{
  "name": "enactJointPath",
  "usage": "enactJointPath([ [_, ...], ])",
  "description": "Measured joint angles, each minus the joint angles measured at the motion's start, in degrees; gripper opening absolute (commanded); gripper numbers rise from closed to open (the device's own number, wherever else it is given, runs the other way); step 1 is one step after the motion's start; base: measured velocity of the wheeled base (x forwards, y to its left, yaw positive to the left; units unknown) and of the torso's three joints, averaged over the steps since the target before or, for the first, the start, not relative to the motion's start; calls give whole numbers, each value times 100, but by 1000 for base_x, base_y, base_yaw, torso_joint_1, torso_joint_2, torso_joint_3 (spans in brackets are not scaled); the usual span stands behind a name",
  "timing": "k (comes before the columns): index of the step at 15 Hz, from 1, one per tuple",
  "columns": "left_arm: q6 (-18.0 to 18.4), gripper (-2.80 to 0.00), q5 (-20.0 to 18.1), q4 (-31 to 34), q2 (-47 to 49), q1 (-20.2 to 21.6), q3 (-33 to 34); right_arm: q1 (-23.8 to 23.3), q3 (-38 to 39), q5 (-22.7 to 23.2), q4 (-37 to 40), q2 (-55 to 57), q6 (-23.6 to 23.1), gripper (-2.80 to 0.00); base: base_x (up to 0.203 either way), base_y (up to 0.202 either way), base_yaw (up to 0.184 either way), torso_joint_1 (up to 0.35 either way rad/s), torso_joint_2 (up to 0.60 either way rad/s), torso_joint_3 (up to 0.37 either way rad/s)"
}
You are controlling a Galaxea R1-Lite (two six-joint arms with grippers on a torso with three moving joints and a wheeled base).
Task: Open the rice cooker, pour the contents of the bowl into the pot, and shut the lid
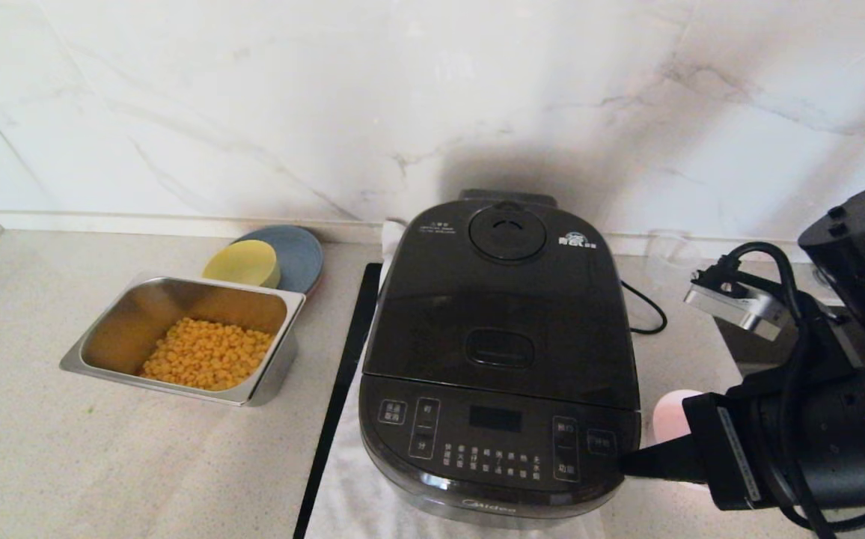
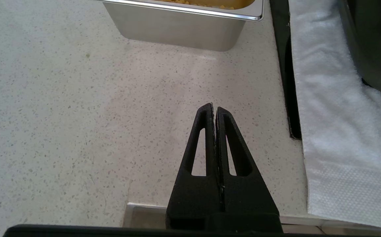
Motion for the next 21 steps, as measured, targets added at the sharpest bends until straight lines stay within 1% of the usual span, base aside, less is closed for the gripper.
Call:
enactJointPath([
  [6,-1,-280,2,1,0,0,0,70,27,66,-171,225,13,-280,0,0,0,0,0,0],
  [14,-1,-280,2,2,0,0,0,70,-56,71,-172,328,20,-280,0,0,0,0,0,0],
  [21,-1,-280,2,1,0,0,0,-80,-26,154,-173,282,27,-280,0,0,0,0,0,0],
])
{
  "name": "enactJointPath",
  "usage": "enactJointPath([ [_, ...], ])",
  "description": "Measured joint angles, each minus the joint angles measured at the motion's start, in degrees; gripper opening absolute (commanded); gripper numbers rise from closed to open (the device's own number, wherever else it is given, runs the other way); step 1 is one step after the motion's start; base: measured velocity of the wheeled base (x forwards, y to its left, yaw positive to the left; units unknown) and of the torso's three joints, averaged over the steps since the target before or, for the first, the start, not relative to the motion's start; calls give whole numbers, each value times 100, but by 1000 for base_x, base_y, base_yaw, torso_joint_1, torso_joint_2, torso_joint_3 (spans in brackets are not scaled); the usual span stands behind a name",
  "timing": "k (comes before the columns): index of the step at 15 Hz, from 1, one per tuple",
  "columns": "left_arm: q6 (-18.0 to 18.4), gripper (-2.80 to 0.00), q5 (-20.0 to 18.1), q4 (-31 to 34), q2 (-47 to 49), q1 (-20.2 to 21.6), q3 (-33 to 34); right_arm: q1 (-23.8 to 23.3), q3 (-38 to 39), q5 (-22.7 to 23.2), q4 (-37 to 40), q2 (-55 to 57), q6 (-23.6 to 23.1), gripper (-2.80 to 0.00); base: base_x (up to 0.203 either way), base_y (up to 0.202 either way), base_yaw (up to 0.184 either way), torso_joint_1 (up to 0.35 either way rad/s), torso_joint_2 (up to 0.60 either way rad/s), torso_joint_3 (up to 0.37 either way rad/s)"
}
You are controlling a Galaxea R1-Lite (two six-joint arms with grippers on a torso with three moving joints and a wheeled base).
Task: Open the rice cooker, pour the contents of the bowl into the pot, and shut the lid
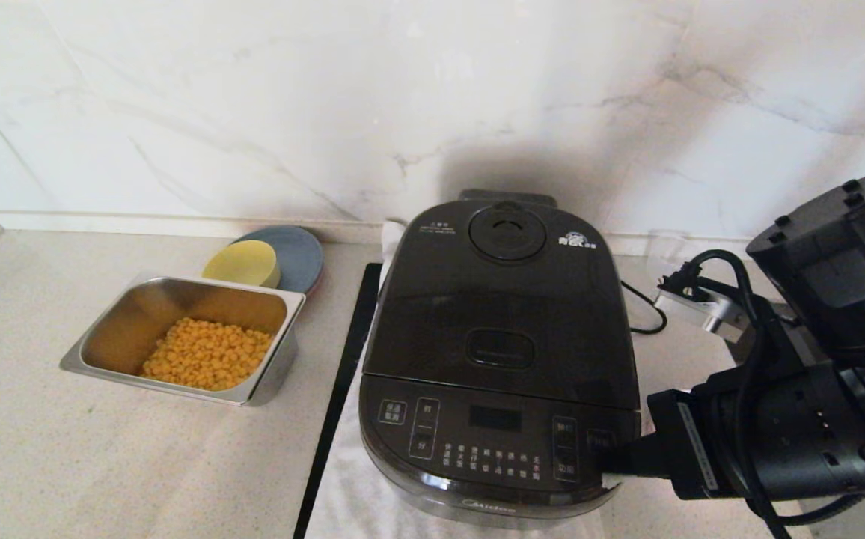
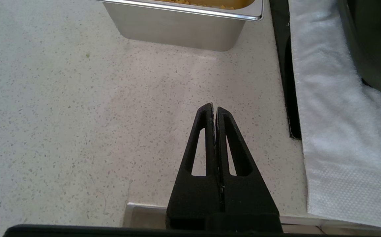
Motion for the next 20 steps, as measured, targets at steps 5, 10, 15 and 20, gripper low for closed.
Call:
enactJointPath([
  [5,1,-280,2,4,0,0,0,-35,-28,1,7,-45,2,-280,0,0,0,0,0,0],
  [10,1,-280,1,0,0,0,0,-113,-22,14,11,-118,1,-280,0,0,0,0,0,0],
  [15,0,-280,-2,2,0,0,0,-134,-28,20,6,-141,2,-280,0,0,0,0,0,0],
  [20,0,-280,1,-1,0,0,0,-154,-2,25,-255,-66,0,-280,0,0,0,0,0,0],
])
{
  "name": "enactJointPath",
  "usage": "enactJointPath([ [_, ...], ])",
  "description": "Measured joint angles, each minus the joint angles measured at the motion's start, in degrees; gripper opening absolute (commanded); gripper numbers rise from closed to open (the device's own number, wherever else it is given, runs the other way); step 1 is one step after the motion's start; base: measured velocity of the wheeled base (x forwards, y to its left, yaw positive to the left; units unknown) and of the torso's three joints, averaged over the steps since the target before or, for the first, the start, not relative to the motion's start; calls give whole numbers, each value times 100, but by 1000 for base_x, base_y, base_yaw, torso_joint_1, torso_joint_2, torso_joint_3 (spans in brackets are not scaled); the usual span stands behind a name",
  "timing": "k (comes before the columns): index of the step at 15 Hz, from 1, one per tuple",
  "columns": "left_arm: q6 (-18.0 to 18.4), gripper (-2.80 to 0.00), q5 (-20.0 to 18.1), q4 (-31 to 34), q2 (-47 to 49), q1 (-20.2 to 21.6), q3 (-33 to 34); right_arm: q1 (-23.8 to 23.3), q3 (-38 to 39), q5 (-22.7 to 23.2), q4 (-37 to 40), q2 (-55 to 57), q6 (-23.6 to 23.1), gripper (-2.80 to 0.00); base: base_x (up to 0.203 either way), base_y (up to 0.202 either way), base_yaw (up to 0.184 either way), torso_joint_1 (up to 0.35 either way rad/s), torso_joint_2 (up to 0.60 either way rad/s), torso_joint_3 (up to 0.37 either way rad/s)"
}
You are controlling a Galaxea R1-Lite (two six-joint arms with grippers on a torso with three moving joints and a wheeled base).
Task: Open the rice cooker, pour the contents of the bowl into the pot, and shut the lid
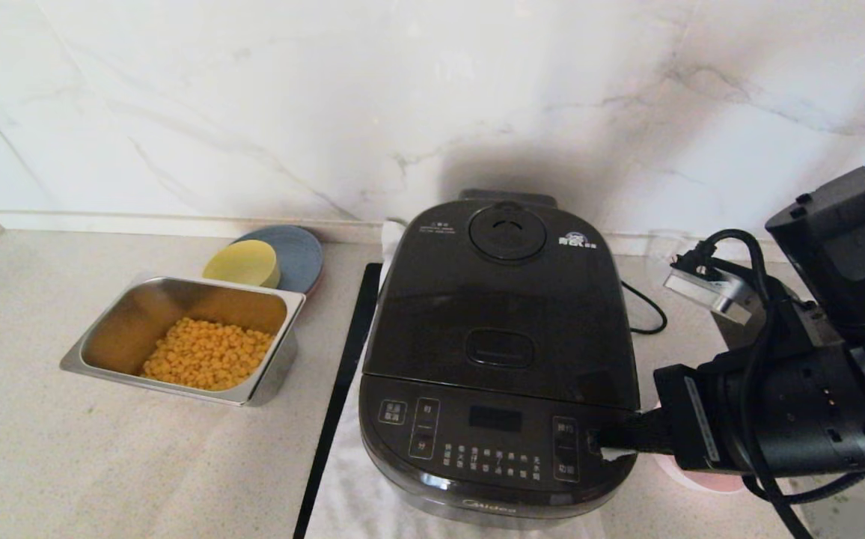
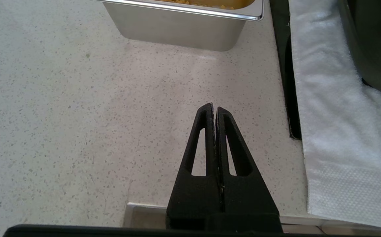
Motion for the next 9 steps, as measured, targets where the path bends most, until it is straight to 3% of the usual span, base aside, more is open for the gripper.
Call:
enactJointPath([
  [9,1,-280,0,0,0,0,0,-80,-30,69,-32,142,-5,-280,0,0,0,0,0,0],
])
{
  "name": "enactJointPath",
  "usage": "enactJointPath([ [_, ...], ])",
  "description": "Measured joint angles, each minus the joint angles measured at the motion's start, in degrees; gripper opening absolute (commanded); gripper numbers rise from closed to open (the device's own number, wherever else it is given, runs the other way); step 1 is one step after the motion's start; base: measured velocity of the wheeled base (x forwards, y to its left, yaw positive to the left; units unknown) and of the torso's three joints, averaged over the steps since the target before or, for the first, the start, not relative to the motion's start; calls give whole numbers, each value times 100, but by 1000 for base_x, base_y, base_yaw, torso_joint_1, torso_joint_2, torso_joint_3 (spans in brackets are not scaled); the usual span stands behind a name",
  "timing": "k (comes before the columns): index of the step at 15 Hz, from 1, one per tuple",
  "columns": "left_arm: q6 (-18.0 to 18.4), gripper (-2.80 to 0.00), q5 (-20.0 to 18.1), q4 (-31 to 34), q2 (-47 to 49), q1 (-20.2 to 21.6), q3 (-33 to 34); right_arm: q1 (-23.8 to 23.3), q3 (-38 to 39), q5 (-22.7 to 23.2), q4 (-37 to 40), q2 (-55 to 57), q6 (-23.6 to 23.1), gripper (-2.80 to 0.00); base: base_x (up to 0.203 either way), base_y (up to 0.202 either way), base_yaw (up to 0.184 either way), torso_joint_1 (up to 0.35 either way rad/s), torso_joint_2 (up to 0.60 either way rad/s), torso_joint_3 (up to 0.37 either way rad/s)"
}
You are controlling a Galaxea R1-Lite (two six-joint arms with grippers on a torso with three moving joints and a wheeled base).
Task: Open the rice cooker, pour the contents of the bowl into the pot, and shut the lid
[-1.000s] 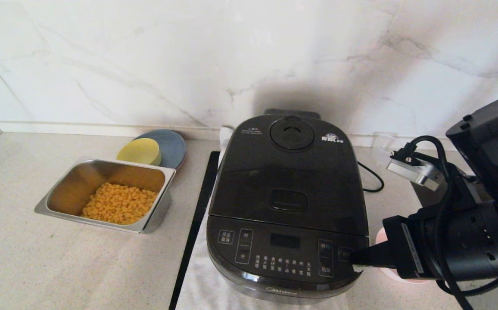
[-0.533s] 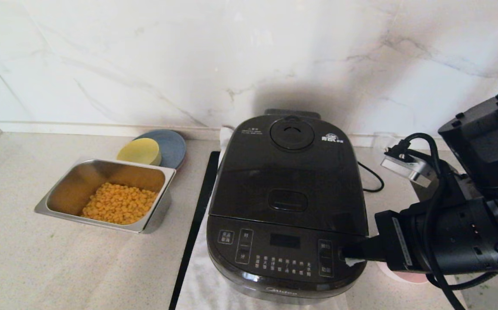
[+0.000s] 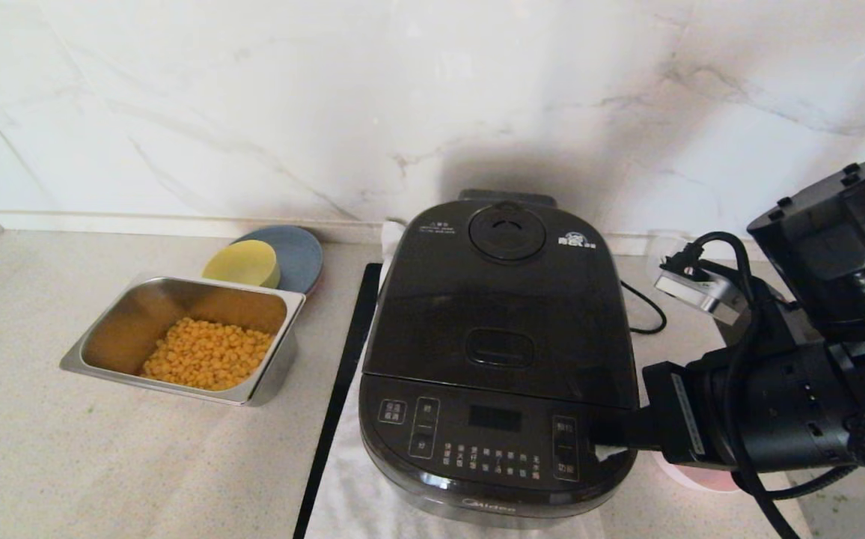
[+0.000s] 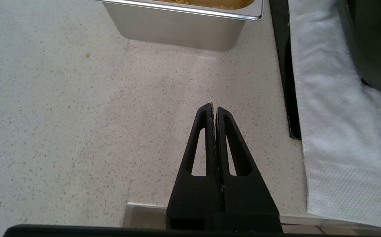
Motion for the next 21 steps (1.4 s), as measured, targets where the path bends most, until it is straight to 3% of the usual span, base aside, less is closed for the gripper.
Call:
enactJointPath([
  [21,0,-280,-2,1,0,0,0,-278,278,352,-323,136,13,-280,0,0,0,0,0,0],
])
